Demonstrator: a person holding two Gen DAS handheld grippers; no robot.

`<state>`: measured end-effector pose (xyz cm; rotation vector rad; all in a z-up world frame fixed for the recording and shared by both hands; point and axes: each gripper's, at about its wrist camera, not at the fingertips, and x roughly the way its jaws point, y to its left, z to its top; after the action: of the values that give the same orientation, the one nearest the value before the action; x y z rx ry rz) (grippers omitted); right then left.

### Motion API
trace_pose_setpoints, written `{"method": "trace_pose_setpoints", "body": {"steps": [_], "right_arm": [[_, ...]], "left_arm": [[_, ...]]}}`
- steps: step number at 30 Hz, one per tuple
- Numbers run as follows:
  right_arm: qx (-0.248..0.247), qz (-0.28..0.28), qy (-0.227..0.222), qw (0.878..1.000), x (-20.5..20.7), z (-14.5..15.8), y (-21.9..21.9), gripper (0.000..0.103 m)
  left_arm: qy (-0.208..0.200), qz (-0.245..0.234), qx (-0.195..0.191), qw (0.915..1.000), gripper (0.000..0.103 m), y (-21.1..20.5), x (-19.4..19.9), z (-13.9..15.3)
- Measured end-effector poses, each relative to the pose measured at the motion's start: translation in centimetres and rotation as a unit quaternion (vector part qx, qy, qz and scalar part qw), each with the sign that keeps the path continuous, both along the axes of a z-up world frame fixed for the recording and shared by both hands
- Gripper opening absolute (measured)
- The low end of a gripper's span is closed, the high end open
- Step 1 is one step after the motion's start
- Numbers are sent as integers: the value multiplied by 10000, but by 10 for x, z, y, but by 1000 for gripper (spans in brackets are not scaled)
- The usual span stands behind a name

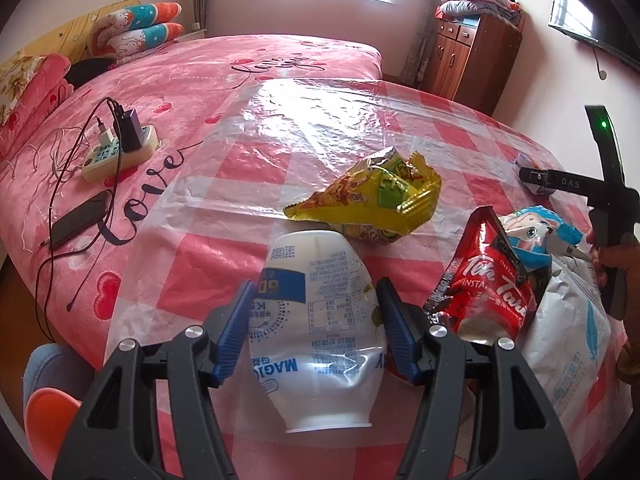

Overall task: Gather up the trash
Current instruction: 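Grasp the white MAGIC bottle with the left tool while the right grasps the cartoon tissue pack, then carry the bottle and tissue pack to the orange bucket and release both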

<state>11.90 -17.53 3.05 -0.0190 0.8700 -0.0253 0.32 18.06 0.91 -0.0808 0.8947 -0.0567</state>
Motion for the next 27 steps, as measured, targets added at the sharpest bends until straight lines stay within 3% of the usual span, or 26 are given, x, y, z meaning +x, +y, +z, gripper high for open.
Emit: {"method": "trace_pose_setpoints", "body": {"steps": [12,27], "right_arm": [[349,-56,-240,9991,-61,12,15,74],[567,362,-490,9965,-136,38,62,74]], "left_arm": [[-55,-43,-96,9999,62,3,-19,1],[-309,-63,65,9995,62,9,-54,17]]}}
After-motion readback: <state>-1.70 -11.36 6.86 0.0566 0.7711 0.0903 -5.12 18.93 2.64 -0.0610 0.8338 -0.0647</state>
